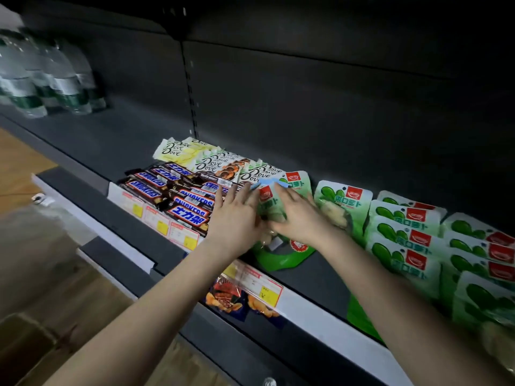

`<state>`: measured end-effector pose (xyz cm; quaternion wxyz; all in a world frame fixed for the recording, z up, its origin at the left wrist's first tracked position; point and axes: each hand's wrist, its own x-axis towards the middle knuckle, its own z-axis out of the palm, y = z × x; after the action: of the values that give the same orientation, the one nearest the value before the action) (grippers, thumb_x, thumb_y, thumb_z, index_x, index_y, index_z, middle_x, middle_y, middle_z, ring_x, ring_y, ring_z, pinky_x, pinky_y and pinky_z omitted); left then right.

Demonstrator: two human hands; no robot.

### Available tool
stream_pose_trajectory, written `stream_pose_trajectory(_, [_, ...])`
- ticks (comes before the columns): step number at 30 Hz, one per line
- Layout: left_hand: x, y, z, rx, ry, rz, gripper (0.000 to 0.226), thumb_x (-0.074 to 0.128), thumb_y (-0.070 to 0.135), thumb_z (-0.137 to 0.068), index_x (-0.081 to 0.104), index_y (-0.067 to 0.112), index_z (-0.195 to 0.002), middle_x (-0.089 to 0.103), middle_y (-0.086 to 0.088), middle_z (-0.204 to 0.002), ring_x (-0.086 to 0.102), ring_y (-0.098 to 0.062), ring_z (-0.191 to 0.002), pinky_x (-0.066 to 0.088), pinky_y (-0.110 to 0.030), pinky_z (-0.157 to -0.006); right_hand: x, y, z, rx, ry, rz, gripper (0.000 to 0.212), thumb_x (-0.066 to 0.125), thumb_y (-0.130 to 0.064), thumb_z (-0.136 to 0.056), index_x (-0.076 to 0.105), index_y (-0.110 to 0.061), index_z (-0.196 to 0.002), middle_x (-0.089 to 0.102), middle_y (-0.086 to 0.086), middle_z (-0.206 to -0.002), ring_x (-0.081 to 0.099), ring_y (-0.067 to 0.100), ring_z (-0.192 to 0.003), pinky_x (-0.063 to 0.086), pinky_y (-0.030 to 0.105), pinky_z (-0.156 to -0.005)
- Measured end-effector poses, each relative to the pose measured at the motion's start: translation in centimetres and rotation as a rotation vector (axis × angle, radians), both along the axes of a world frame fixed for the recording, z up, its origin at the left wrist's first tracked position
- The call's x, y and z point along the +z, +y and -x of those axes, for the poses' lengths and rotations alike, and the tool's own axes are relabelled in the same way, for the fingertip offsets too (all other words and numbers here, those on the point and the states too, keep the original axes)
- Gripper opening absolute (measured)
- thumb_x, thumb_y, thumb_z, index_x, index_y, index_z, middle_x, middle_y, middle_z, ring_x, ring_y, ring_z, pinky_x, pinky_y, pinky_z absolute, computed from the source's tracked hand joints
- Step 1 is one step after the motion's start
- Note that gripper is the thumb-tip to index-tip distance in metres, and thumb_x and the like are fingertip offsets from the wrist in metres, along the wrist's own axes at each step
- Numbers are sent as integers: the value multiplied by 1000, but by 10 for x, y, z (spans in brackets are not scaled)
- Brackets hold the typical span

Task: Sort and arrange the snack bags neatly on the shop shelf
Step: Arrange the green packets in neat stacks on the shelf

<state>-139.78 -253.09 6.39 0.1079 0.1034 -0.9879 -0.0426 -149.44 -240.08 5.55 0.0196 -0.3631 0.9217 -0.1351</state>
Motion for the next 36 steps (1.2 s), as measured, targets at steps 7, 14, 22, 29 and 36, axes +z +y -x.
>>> stream_pose_trajectory(7, [-6, -18, -20, 81, 39, -31, 68, 45, 38, -91, 16, 19, -150, 21, -6, -156, 12, -29, -144, -4, -49, -115, 7, -13, -11, -22, -118, 136, 102, 72, -51, -73, 7, -33, -150, 22, 7, -151, 31, 32, -135, 32, 41, -108])
stream_pose_trajectory(14, [-14, -19, -33, 92, 42, -34, 64, 43, 41, -93, 19, 20, -149, 26, -3, -154, 17, -26, -143, -1, -48, -116, 6, -14, -24, -57, -118, 248, 87, 76, -38, -74, 26, -33, -145, 35, 7, -140, 34, 29, -129, 33, 37, -103])
stream_pose_trajectory(22, [-14, -13, -39, 78, 87, -51, 59, 43, 37, -93, 26, 20, -147, 30, -4, -152, 25, -28, -139, 5, -49, -116, 6, -4, -30, -116, -55, 460, 50, 58, -7, -89, 48, -28, -133, 54, 5, -125, 50, 12, -93, 35, 17, -81])
stream_pose_trajectory(29, [-11, 5, -35, 21, 152, -88, 56, 47, 41, -91, 34, 22, -142, 26, -9, -153, 28, -32, -137, 16, -47, -115, 14, 15, -29, -227, 65, 568, 31, 58, -5, -88, 52, -28, -109, 49, -14, -78, 41, 2, -47, 33, 8, -44])
stream_pose_trajectory(36, [-11, 26, -26, -111, 117, -82, 54, 48, 44, -91, 37, 24, -141, 38, -2, -147, 37, -27, -134, 20, -44, -114, 22, 40, -28, -324, 29, 607, 30, 54, -3, -90, 48, -28, -105, 48, -1, -64, 40, 15, -47, 38, 30, -50])
